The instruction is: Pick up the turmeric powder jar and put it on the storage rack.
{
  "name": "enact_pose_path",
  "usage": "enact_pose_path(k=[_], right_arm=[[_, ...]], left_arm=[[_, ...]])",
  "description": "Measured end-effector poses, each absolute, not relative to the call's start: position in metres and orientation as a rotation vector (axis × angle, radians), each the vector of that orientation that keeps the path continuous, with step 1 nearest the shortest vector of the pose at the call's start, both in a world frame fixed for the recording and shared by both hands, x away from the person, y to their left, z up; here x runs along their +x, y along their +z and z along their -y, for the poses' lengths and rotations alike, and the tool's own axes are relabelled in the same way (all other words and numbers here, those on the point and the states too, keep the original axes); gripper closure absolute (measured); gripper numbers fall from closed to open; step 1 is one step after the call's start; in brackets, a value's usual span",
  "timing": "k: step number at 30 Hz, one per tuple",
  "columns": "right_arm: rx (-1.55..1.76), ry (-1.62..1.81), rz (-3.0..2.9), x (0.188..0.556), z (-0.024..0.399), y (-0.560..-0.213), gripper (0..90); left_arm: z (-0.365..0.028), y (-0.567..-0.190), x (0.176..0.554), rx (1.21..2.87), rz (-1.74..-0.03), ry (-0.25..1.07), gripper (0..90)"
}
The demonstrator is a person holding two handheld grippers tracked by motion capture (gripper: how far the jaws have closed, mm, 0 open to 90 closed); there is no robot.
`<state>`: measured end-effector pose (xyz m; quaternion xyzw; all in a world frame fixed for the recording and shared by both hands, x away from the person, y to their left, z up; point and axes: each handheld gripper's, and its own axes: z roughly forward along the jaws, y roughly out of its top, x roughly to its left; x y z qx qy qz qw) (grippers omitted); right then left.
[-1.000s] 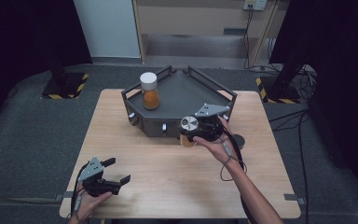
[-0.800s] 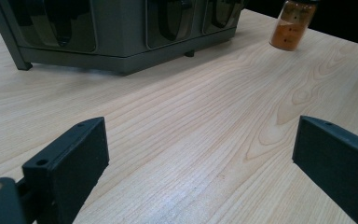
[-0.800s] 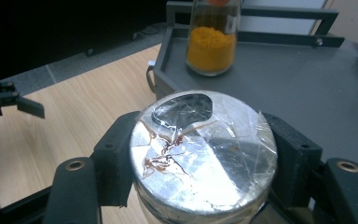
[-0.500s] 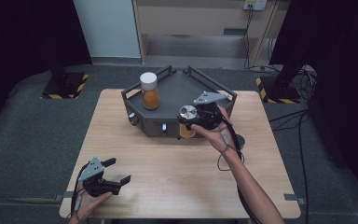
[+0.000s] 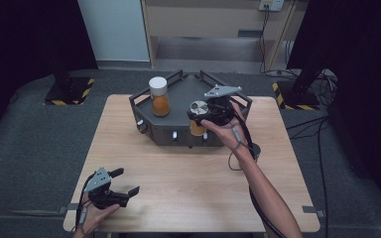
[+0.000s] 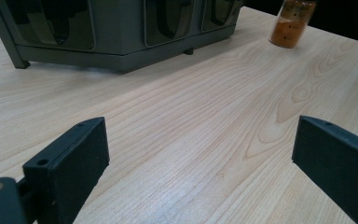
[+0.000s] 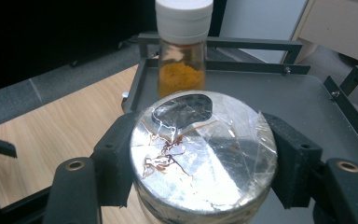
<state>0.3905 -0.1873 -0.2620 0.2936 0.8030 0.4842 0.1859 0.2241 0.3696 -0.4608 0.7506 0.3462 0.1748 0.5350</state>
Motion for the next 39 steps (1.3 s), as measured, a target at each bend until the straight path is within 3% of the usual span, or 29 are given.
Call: enact_pose_path(k=[39], right_arm=[[0.918,1.327,-2.166,0.443,0.146,-0.265,34.4]], left_arm=[[-0.370,-0.461,0.224,1.790,-0.819,0.414,3.4]])
